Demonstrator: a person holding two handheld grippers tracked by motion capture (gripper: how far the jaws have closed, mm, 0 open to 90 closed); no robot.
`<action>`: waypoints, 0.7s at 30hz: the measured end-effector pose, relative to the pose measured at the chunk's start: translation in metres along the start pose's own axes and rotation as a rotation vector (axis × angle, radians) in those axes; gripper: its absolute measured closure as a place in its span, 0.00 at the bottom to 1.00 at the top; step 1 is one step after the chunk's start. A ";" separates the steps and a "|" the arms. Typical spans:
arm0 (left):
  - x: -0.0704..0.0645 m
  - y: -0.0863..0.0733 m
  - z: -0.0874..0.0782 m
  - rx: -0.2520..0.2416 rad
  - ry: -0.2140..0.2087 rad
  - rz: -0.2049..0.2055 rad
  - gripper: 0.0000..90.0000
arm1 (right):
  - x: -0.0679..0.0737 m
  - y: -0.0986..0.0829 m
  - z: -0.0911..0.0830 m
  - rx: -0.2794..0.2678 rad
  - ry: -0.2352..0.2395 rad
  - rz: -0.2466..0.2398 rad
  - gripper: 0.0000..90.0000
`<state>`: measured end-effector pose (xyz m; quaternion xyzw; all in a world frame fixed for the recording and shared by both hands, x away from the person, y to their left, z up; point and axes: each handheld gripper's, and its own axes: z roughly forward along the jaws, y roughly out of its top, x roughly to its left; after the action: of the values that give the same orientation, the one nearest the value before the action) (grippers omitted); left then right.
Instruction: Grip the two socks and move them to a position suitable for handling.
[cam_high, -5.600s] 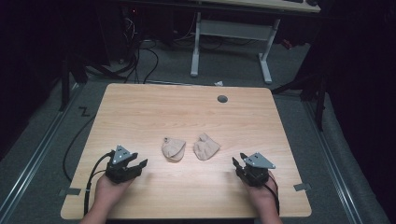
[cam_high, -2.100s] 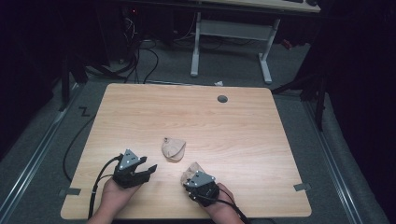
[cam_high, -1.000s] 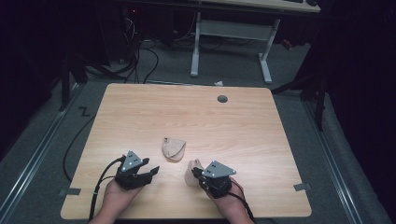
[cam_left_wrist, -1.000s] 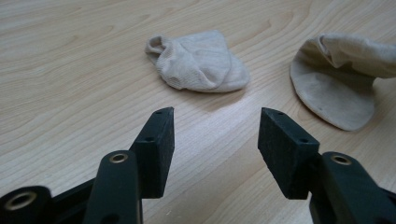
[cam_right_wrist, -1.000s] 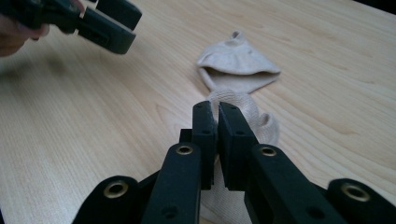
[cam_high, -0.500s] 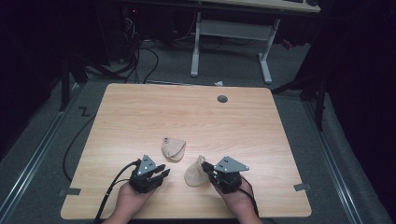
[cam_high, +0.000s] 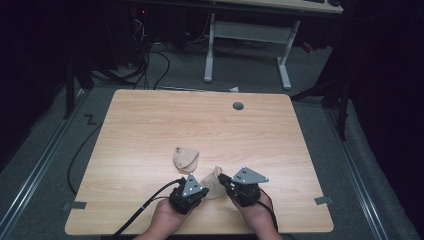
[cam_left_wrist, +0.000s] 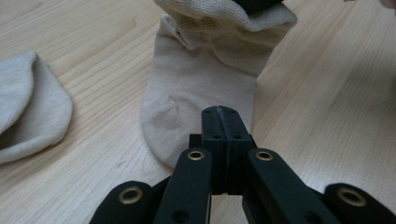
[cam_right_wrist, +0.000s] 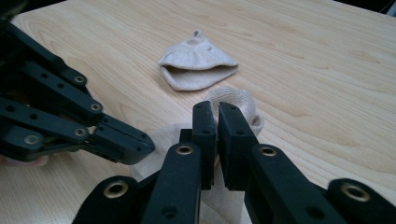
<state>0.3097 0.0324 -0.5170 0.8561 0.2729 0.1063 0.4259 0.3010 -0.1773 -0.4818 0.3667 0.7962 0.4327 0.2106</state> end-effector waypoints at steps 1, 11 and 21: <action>0.002 0.000 0.003 0.006 -0.013 -0.006 1.00 | 0.000 0.000 0.000 0.001 0.000 -0.002 0.95; 0.006 -0.001 0.013 0.067 0.025 0.013 1.00 | -0.001 -0.001 -0.002 -0.005 -0.013 0.002 0.95; 0.006 -0.002 0.012 0.084 0.021 0.025 1.00 | -0.005 -0.005 -0.002 0.001 -0.027 0.008 0.95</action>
<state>0.3192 0.0288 -0.5269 0.8755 0.2708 0.1092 0.3851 0.3012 -0.1841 -0.4844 0.3759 0.7919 0.4282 0.2194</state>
